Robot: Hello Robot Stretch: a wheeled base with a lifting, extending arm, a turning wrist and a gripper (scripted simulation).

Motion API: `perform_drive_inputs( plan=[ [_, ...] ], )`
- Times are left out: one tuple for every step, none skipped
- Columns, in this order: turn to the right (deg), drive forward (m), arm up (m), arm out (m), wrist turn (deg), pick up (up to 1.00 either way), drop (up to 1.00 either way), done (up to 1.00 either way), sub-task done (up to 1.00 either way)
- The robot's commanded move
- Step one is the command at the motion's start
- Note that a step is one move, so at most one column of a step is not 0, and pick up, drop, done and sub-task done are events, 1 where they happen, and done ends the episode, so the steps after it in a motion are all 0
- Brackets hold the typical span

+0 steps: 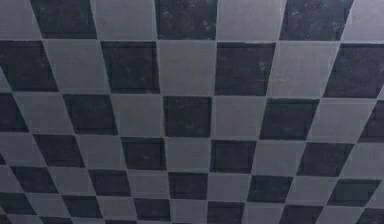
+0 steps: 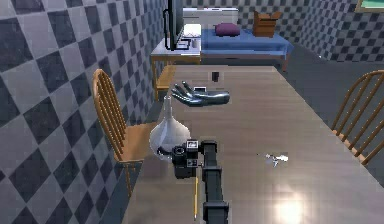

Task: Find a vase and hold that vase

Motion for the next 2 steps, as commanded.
perform_drive_inputs(
  plan=[
    [0.0, 0.00, 0.10, 0.00, 0.0, 0.00, 0.00, 0.00, 0.00],
    [0.0, 0.00, 0.00, 0.00, 0.0, 0.00, 0.00, 1.00, 0.00]
  ],
)
